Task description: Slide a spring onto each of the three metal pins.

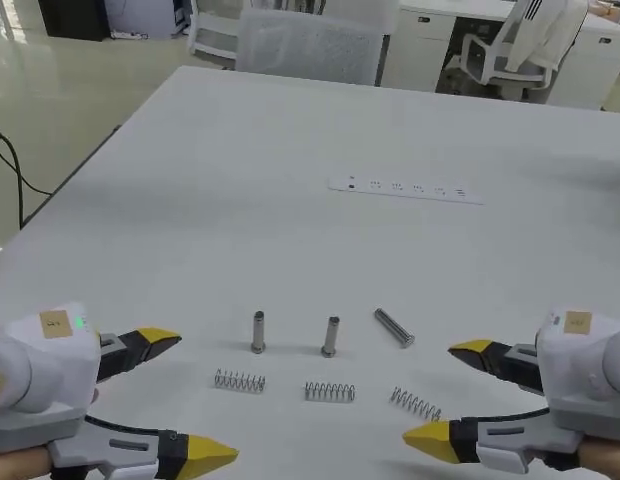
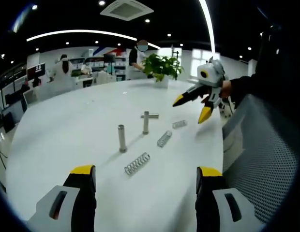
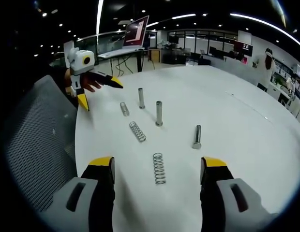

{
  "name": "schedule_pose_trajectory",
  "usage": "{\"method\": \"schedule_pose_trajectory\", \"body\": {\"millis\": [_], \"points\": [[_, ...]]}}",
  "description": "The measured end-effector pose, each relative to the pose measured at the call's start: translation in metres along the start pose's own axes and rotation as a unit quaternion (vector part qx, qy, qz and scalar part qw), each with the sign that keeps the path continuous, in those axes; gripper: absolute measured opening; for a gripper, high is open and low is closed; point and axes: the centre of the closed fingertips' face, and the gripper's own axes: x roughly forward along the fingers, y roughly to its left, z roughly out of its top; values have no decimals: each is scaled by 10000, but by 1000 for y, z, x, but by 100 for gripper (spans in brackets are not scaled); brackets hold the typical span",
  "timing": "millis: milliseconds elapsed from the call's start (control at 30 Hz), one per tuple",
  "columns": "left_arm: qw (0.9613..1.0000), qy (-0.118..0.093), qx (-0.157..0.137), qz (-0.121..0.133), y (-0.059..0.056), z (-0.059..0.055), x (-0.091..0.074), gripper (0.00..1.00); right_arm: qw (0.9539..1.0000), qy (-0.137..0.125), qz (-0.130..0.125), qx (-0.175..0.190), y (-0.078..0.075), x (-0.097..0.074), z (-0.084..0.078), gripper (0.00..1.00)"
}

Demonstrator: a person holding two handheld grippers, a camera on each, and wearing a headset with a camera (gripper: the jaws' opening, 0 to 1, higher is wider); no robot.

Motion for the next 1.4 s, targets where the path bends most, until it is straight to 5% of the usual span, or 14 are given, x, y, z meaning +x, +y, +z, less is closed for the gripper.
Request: {"method": "schedule_pose_trajectory", "body": {"millis": [900,1400], "points": [[9999,6,-20,-145,0,-3,4,81,9997,176,-174,-90,-10,-6,6,68],[9999,22,-32,-122,2,-4,3,81,9992,121,-263,-265,-30,2,29,66]]}}
